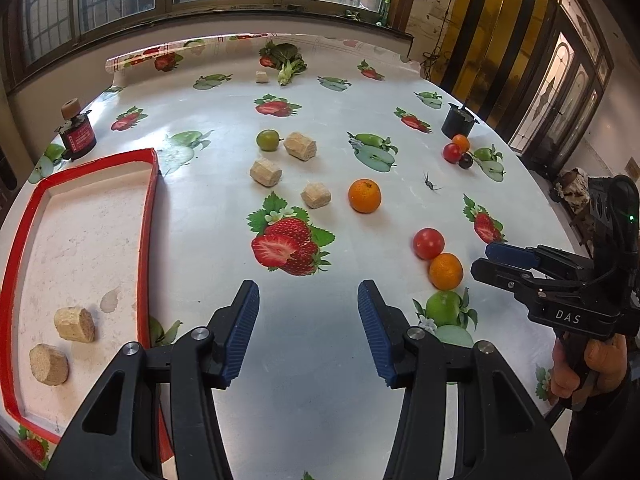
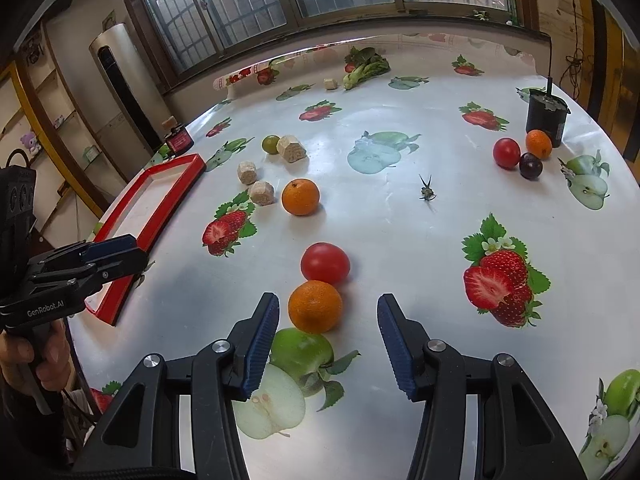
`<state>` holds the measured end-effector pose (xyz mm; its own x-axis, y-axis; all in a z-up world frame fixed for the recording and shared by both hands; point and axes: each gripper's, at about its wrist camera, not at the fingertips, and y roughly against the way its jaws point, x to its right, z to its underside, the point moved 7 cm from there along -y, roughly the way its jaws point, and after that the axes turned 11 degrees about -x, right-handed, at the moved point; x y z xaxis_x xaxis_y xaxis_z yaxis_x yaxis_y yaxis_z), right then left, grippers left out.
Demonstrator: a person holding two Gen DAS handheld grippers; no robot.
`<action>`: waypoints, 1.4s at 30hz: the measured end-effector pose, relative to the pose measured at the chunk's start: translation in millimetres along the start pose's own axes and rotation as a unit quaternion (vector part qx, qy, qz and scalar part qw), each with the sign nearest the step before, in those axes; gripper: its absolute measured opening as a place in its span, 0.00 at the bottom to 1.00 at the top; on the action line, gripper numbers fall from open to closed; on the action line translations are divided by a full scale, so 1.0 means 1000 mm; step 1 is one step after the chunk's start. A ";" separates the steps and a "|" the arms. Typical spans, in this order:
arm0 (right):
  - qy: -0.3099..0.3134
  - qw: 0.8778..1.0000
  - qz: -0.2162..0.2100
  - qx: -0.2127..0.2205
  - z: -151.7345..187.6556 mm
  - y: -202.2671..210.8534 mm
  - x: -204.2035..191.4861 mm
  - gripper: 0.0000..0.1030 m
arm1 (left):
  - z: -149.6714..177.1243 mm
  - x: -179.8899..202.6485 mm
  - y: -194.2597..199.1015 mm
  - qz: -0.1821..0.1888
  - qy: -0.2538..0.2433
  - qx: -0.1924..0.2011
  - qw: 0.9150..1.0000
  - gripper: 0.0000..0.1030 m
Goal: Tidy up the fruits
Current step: 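Withdraw both open tools from the tray back over the table, then grasp a small wooden cube with the left tool while the right tool grasps an orange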
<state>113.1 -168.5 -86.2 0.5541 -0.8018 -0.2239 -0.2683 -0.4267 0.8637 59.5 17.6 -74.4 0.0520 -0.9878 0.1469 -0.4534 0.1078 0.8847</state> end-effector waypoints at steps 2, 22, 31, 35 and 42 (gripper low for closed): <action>-0.001 1.000 -0.001 0.000 0.000 0.000 0.001 0.52 | -0.003 0.003 -0.003 0.002 -0.002 -0.002 1.000 0.48; 0.032 0.999 0.011 -0.037 0.004 -0.031 -0.015 0.52 | -0.051 0.004 -0.068 0.020 0.001 -0.038 0.999 0.48; 0.038 0.998 0.017 -0.049 0.002 -0.046 -0.017 0.48 | -0.079 0.010 -0.105 0.017 -0.021 -0.045 0.999 0.48; 0.037 0.998 0.022 -0.048 -0.001 -0.047 -0.015 0.35 | -0.082 0.012 -0.106 0.020 -0.034 -0.042 0.998 0.25; 0.029 0.998 0.017 -0.044 -0.001 -0.044 -0.014 0.34 | -0.066 0.014 -0.096 0.033 -0.041 -0.041 0.998 0.25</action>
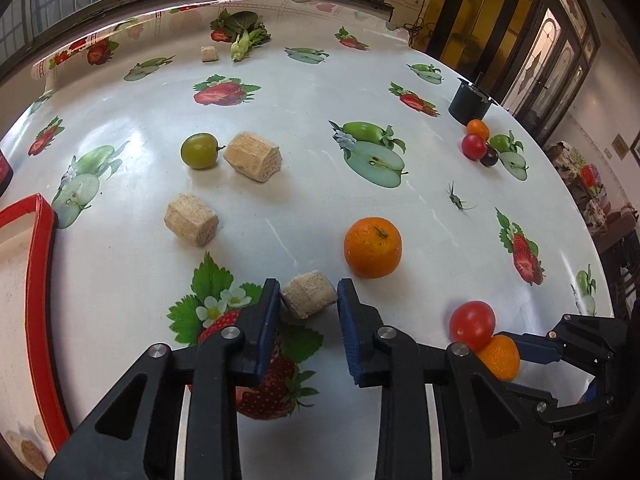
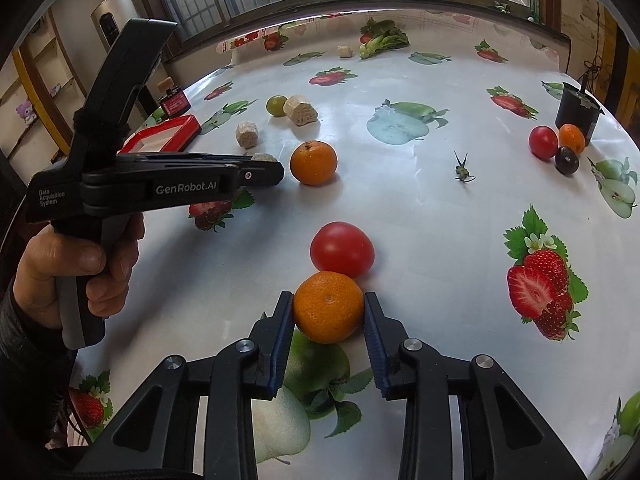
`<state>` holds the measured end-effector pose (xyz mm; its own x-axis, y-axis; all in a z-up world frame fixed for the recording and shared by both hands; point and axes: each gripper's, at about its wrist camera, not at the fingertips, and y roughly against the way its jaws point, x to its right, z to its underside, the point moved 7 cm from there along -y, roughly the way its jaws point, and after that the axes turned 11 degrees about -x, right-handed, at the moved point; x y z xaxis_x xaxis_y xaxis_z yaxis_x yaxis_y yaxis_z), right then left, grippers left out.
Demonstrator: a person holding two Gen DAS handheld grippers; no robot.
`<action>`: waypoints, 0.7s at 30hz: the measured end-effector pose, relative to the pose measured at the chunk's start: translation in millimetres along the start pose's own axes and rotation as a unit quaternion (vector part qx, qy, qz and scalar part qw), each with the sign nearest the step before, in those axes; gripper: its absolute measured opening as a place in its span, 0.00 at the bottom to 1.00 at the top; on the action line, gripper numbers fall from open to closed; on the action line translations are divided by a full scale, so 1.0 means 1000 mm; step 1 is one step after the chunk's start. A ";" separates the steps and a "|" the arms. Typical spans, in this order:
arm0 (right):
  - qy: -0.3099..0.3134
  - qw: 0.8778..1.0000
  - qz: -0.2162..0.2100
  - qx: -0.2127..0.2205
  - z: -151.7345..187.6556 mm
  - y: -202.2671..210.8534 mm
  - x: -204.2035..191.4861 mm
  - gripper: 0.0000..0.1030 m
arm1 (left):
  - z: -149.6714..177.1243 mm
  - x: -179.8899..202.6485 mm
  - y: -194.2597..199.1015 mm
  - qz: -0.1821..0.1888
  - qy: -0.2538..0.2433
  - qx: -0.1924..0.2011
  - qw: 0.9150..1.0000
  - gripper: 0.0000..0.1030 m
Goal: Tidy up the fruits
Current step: 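Grasp a small wooden cube with the left tool while the right tool grasps an orange, then carry the cube and orange into the red tray and open both tools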
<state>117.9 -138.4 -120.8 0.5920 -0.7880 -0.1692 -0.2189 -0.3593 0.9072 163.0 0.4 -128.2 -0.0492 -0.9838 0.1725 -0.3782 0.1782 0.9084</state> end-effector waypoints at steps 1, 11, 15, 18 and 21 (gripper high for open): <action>0.000 1.000 -0.001 0.002 0.000 0.002 -0.001 0.34 | 0.003 -0.001 0.003 0.003 0.003 0.002 1.000 0.25; 0.014 1.000 -0.007 0.023 -0.002 0.026 -0.020 0.33 | 0.031 -0.017 0.056 0.006 0.040 0.045 0.998 0.26; 0.027 0.999 -0.014 0.028 -0.006 0.030 -0.035 0.33 | 0.042 -0.032 0.077 -0.006 0.062 0.062 0.996 0.26; 0.038 0.999 -0.020 0.029 -0.009 0.031 -0.048 0.33 | 0.050 -0.046 0.087 -0.018 0.076 0.069 0.995 0.26; 0.051 0.998 -0.025 0.029 -0.014 0.029 -0.061 0.33 | 0.059 -0.061 0.093 -0.030 0.091 0.071 0.993 0.26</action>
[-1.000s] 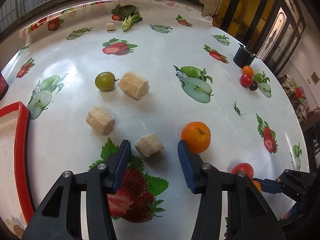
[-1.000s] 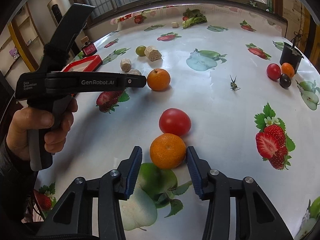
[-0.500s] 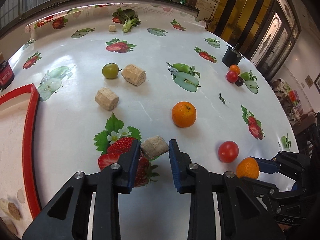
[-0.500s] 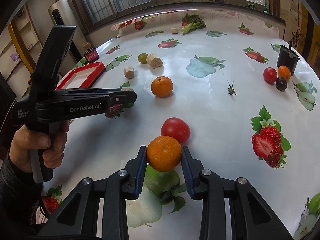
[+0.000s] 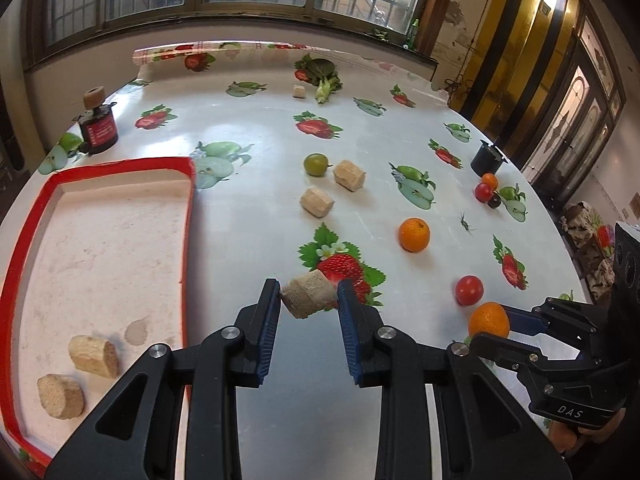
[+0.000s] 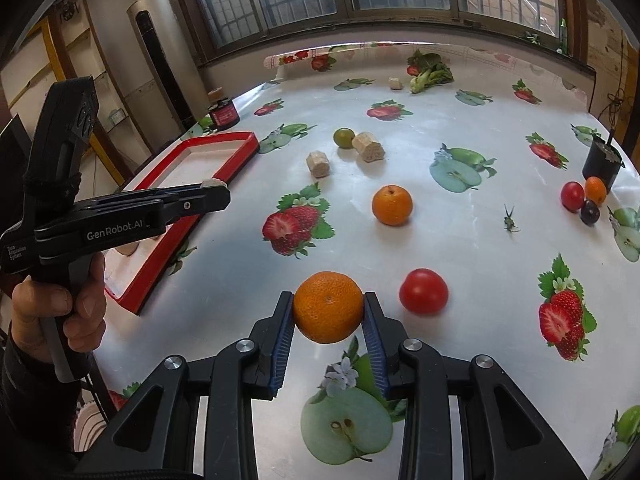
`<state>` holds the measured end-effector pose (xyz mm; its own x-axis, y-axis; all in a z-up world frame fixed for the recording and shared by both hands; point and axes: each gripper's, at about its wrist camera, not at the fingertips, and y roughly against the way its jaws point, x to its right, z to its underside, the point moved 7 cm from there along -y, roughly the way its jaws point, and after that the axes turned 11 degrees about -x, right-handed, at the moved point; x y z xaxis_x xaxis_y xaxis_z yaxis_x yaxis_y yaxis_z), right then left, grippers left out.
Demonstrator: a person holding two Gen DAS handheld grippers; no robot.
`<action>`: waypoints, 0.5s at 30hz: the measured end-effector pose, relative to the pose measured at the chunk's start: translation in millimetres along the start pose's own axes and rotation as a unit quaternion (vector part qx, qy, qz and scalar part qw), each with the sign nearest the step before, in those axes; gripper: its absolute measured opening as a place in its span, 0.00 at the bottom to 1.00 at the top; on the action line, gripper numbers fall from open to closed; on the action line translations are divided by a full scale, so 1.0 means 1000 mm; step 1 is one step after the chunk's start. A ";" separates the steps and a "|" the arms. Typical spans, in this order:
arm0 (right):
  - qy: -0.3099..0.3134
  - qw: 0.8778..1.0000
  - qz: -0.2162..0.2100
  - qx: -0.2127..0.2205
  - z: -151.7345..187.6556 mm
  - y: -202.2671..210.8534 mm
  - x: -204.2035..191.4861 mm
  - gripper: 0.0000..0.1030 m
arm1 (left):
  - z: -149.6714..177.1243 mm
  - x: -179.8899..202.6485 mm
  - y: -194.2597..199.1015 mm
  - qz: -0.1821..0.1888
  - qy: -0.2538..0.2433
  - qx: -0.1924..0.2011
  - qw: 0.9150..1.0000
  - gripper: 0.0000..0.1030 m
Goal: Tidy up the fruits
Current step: 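Carry the cube and orange into the red tray and open both tools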
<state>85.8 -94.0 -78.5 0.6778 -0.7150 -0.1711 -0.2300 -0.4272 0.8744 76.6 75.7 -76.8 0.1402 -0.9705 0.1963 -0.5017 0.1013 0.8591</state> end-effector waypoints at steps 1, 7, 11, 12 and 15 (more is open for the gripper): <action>0.004 1.000 -0.002 0.000 -0.002 -0.001 -0.004 0.33 | 0.001 -0.005 0.002 -0.002 0.005 0.002 1.000 0.26; 0.022 1.000 -0.014 -0.002 -0.010 -0.007 -0.028 0.33 | 0.011 -0.027 0.016 -0.015 0.024 0.012 1.000 0.26; 0.035 0.999 -0.022 -0.005 -0.015 -0.010 -0.043 0.33 | 0.014 -0.042 0.026 -0.024 0.035 0.018 0.999 0.26; 0.038 0.999 -0.025 -0.005 -0.017 -0.011 -0.046 0.33 | 0.014 -0.046 0.029 -0.027 0.038 0.020 0.999 0.26; 0.048 0.998 -0.029 -0.005 -0.022 -0.014 -0.058 0.33 | 0.016 -0.058 0.035 -0.033 0.050 0.026 0.998 0.26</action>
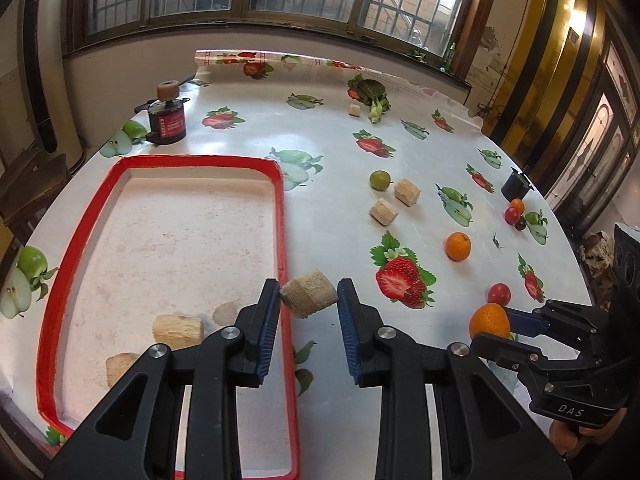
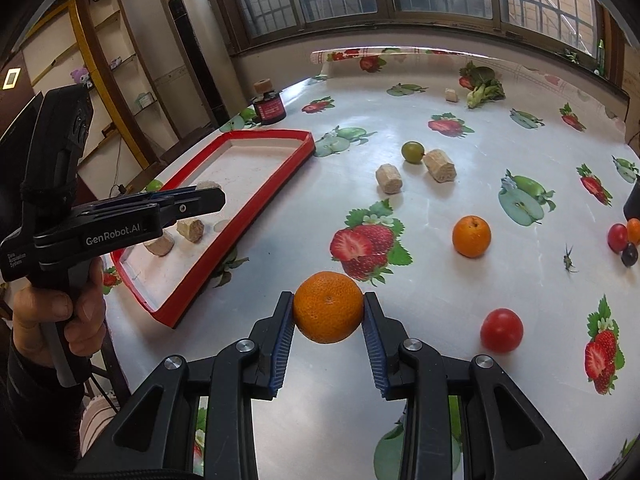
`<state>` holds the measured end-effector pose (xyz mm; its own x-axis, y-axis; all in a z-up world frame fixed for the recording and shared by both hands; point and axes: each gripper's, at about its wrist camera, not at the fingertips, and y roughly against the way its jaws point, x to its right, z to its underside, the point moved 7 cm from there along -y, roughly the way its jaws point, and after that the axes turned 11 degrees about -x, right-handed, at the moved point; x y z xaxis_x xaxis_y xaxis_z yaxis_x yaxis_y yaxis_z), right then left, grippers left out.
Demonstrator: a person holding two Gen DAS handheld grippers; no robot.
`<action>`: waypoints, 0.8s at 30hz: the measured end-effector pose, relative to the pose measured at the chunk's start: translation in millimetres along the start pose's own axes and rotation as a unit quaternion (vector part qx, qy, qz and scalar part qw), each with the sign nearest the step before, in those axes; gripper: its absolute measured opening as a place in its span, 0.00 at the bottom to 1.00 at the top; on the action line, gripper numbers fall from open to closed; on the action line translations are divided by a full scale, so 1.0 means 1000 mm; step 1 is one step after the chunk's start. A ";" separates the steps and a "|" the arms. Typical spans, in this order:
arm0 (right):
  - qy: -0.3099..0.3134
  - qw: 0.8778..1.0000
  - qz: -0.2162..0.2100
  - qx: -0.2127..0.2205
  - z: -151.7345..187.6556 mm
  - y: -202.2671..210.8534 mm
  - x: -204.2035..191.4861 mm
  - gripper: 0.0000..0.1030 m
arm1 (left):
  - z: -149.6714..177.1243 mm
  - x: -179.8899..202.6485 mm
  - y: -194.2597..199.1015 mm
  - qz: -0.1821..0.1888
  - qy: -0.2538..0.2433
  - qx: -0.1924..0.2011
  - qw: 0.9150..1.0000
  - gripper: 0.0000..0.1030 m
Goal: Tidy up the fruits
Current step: 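Carry the cube and orange into the red tray and open both tools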
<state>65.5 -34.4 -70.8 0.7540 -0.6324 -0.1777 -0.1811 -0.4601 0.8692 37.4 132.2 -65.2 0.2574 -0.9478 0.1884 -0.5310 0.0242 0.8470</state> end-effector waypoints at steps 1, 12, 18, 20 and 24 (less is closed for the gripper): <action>0.003 1.000 -0.002 0.000 -0.002 -0.001 -0.003 0.33 | 0.000 -0.004 0.001 -0.002 0.003 0.001 1.000 0.26; 0.035 0.999 -0.019 -0.001 -0.023 -0.013 -0.036 0.33 | 0.004 -0.037 0.013 -0.017 0.034 0.010 0.999 0.26; 0.046 0.999 -0.024 0.009 -0.038 -0.014 -0.049 0.33 | 0.004 -0.048 0.022 -0.030 0.041 0.021 0.998 0.26; 0.051 0.998 -0.026 0.012 -0.044 -0.015 -0.054 0.33 | 0.004 -0.051 0.025 -0.033 0.043 0.024 0.998 0.26; 0.062 0.997 -0.032 0.014 -0.056 -0.019 -0.066 0.33 | 0.005 -0.061 0.028 -0.040 0.051 0.027 0.998 0.26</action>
<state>54.7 51.7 -49.9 0.8367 -0.5199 -0.1724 -0.1466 -0.5158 0.8440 2.7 189.6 -55.2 0.3793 -0.9088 0.1738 -0.5471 -0.0688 0.8342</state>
